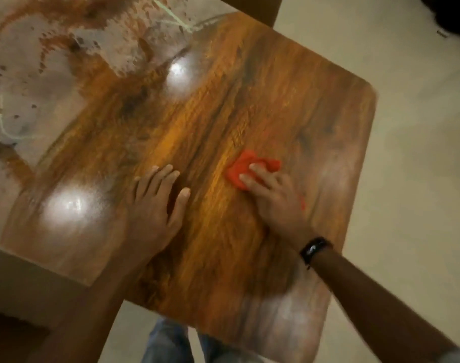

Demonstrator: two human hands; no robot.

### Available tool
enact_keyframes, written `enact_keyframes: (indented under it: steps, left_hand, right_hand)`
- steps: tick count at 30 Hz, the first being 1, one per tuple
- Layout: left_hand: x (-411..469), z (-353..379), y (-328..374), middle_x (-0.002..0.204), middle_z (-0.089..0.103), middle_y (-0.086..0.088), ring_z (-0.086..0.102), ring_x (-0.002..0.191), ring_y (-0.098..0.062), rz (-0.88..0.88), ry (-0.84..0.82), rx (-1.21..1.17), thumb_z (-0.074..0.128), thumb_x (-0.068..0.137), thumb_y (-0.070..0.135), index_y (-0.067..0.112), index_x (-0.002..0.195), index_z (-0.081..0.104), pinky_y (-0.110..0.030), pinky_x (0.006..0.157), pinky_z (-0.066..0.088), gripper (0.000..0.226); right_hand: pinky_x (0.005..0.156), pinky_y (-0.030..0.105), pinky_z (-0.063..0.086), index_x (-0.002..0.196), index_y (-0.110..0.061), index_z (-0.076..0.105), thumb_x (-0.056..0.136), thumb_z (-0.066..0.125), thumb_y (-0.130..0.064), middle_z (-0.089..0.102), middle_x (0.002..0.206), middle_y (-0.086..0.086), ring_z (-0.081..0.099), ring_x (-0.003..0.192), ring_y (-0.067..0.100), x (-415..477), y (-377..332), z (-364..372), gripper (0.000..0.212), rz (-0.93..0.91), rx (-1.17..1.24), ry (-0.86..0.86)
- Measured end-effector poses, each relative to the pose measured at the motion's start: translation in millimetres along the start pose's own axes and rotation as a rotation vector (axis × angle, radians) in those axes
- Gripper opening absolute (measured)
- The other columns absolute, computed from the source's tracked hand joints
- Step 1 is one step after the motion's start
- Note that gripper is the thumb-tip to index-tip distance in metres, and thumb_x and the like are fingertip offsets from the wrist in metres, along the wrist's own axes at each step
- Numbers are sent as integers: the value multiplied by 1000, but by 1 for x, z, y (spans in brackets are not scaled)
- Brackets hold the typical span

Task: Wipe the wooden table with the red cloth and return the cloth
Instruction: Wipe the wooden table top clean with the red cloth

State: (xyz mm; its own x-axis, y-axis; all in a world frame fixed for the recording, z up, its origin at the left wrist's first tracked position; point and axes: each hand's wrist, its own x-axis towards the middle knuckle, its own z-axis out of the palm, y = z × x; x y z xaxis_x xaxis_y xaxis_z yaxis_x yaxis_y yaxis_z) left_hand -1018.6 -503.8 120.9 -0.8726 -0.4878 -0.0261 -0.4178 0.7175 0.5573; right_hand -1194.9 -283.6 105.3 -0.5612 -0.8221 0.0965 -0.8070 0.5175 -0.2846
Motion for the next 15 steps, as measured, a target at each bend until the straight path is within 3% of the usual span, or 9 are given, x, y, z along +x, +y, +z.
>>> enact_keyframes:
  steps: [4,6,10,15]
  left_hand:
    - [-43,8,9,163,29,2,14,154,-14,33,-177,121,21,100,62,23,152,38,-45,126,4,67]
    - [-57,9,17,166,23,1,9,154,-14,24,-221,122,16,98,64,22,154,34,-40,125,-3,72]
    - [-79,9,30,167,20,-1,9,155,-18,-7,-261,135,9,96,64,21,156,32,-43,126,-2,77]
    - [-108,3,37,165,26,-4,19,154,-22,-50,-281,182,14,98,61,20,154,35,-41,123,2,73]
  right_hand:
    - [108,50,37,139,-27,53,102,44,-24,44,151,6,44,130,35,13,87,-33,38,448,14,119]
    - [108,53,37,139,-25,54,101,41,-26,44,150,8,44,129,38,18,87,-33,40,544,23,149]
    - [92,43,41,140,-27,53,100,43,-21,46,148,8,47,108,32,-19,5,-16,41,294,-48,94]
    - [85,43,49,142,-32,47,91,47,-14,44,151,3,47,108,31,-129,-100,3,54,-107,-12,-126]
